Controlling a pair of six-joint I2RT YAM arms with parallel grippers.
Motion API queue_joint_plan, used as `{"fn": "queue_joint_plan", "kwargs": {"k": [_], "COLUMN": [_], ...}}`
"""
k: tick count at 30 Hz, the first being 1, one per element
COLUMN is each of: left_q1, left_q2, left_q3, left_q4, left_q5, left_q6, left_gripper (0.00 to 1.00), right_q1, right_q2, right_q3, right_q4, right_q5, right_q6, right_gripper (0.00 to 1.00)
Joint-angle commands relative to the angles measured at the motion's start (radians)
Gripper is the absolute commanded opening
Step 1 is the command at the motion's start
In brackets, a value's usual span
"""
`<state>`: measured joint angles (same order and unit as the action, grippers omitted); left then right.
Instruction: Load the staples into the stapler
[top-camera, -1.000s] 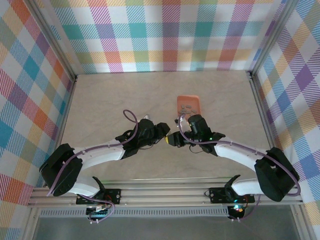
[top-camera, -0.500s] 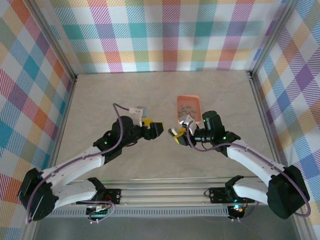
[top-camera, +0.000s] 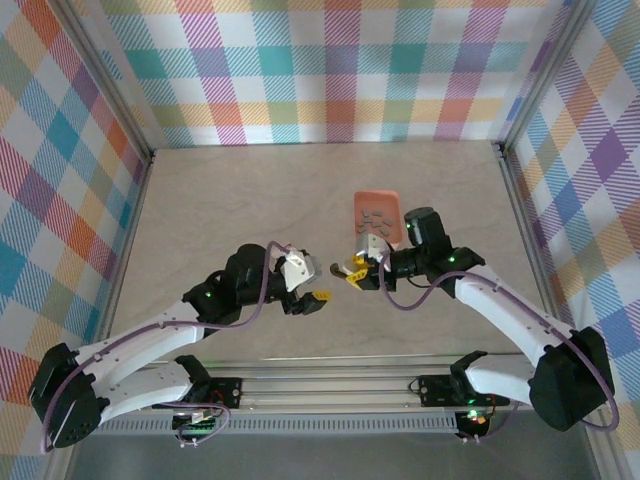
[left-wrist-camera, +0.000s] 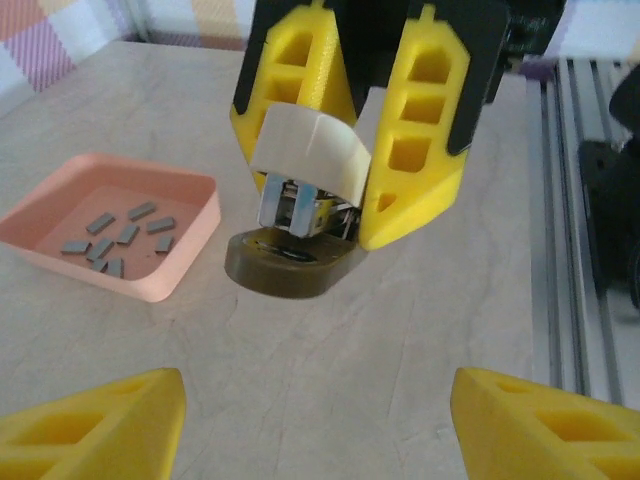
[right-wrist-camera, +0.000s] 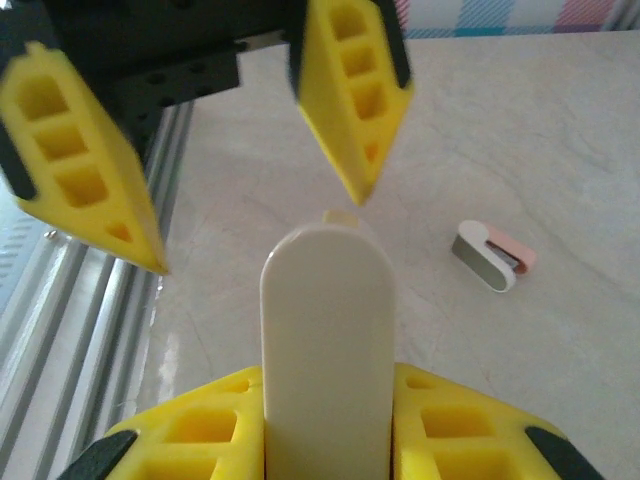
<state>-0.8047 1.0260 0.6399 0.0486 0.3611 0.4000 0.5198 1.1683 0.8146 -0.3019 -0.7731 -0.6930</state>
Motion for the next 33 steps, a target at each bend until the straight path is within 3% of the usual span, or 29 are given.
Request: {"fn": "queue_joint_plan", "kwargs": {"k": [1, 8, 11, 25, 33], "left_q1": [-0.009, -0.01, -0.011, -0.004, 0.021], "left_q2": [0.031, 0.06, 0.064, 0.094, 0.087], "left_q3": [0.045, 0.041, 0.043, 0.098, 0.096], "left_q4": [0.004, 0.103, 0.128, 0.017, -0.027], "left_q5": [0.063, 0.098, 0.137, 0.209, 0.22], "left_q6": [0.124, 0.113, 0.106, 0.129, 0.109], "left_gripper": [0.7, 0.67, 0.56, 0.41, 0.53], "right_q1": [0.022, 0.043, 0.046, 0.046, 0.046], "right_q2": [0.009, 0.038, 0.054, 0.063, 0.056], "right_q3": [0.034, 0.056, 0.066, 0.077, 0.074], "right_q4": [-0.055, -0.08, -0.084, -0.075, -0.08], "right_q5": [-0.066, -0.084, -0.091, -0.112, -0.112], "right_q6": [-0.096, -0.125, -0.128, -0.151, -0.163], "right_gripper": [0.15, 0.15, 0.13, 0.14, 0.14]}}
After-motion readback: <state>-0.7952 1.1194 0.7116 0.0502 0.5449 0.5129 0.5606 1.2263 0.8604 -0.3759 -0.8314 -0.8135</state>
